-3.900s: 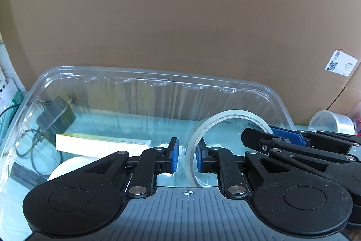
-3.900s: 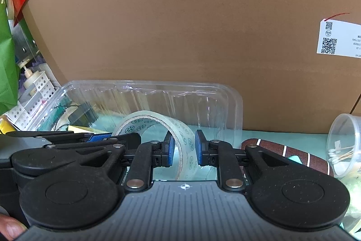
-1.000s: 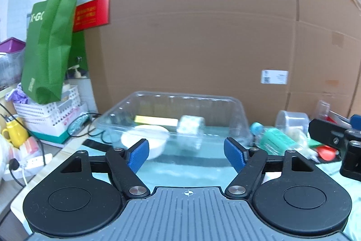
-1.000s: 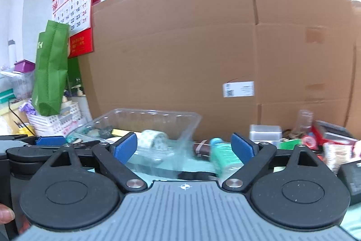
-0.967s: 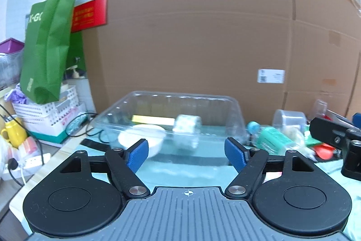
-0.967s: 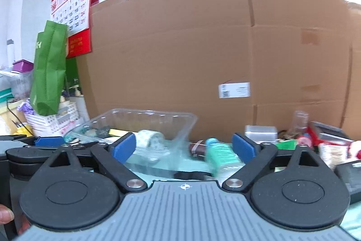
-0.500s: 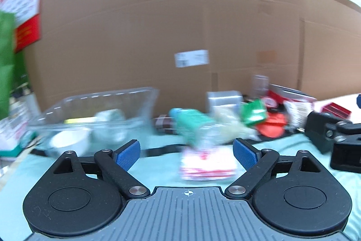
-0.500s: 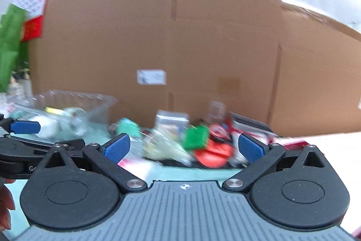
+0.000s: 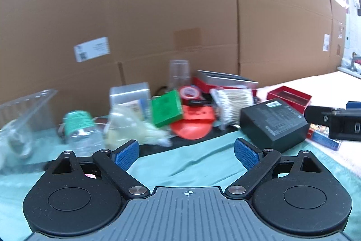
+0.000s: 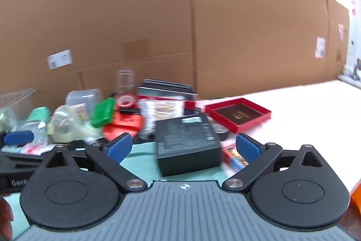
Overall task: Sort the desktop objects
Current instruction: 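Reach the right tool toward the black electronics box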
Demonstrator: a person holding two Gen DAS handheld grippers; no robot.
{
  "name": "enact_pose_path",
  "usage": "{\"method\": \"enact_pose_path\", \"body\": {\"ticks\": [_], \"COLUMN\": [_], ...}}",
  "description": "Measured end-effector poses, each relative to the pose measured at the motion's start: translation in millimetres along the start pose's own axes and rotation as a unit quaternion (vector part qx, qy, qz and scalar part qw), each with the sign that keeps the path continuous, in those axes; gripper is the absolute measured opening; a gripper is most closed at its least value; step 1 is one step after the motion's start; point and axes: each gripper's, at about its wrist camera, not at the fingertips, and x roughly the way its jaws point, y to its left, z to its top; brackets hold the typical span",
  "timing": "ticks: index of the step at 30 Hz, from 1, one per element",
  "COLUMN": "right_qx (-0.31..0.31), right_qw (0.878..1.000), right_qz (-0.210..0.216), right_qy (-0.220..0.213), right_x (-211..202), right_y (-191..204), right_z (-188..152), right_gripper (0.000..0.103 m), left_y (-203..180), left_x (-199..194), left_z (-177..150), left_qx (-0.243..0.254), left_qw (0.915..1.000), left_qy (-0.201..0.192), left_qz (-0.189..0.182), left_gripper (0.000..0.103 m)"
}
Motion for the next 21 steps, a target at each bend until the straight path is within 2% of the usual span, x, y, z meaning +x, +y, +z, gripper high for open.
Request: {"method": "enact_pose_path", "body": {"ticks": [5,8,14,17,19,21], "right_qx": [0.054,0.065,0.080,0.090,0.099,0.114], "right_qw": [0.998,0.996,0.990,0.986,0.979,0.960], "right_qz": [0.028,0.041,0.068,0.086,0.129,0.210], "right_qy": [0.020,0.045,0.097,0.111,0.126,0.146], "right_x": [32.7,62.0,104.0,102.8,94.4,85.0], "right_y": [-36.5,-45.7,-36.1,-23.3,-11.0,-0.6], "right_z": [14.7,21.5,11.7,3.0,-1.6,-6.3], "right_gripper": [0.096,0.095,0.094,0.095,0.095,0.094], "left_y": [-27.1,-39.6,-34.3,-24.7,-17.9,-10.9], "left_x": [23.8,33.9,40.1,38.1,36.2,32.7], "left_z": [1.8,-0.3,-6.5,-9.3,-12.0,-15.6], "left_qx": [0.010,0.021,0.021,0.017,0.015,0.012], "left_qw": [0.9996,0.9991,0.9990,0.9991,0.9990,0.9989], "left_qy": [0.007,0.015,0.029,0.034,0.039,0.042], "left_qz": [-0.027,-0.033,-0.027,-0.020,-0.017,-0.015], "left_gripper": [0.097,0.097,0.097,0.097,0.097,0.097]}}
